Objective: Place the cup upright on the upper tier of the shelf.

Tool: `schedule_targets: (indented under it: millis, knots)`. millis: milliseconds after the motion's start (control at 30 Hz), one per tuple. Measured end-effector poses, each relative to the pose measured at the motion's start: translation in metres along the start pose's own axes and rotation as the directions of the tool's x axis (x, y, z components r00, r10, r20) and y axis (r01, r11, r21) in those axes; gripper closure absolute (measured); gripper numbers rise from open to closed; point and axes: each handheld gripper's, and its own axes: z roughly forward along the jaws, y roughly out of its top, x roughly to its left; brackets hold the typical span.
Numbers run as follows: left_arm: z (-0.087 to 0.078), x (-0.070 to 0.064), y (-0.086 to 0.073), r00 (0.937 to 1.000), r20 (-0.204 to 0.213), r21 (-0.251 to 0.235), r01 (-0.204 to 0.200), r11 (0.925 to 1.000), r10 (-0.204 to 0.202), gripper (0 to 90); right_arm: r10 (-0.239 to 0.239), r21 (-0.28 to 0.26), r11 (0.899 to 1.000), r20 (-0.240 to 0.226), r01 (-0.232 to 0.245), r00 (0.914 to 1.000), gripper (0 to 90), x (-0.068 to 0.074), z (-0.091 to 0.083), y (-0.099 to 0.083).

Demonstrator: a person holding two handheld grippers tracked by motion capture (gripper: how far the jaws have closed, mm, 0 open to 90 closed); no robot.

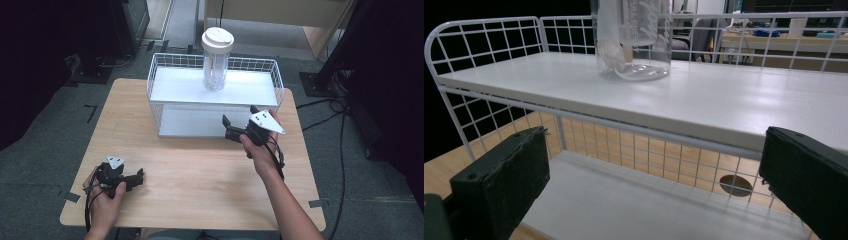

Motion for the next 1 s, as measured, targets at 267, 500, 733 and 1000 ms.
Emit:
schedule_targets:
  millis: [267,500,733,1000]
  knots:
    - [0.000,0.000,0.000,1.0000,0.000,0.001,0.001,1.0000,-0.001,0.0,-0.017,0.003,1.000,0.007,0.017,0.9998,0.0,-0.010,-0.022,-0.018]
    - [0.000,0.000,0.000,1.0000,0.001,0.002,0.001,1.0000,-0.001,0.0,0.003,0.028,1.000,0.017,-0.004,0.9998,0.0,-0.016,-0.041,-0.035]
    - [0.000,0.000,0.000,1.0000,0.001,0.003,0.001,1.0000,-0.001,0.0,-0.005,0.039,0.999,0.019,0.004,0.9998,0.0,-0.022,-0.060,-0.047]
    - [0.000,0.000,0.000,1.0000,0.001,0.001,0.003,1.0000,-0.003,0.0,0.021,0.061,0.998,0.050,-0.024,0.9985,0.0,-0.037,-0.079,-0.064]
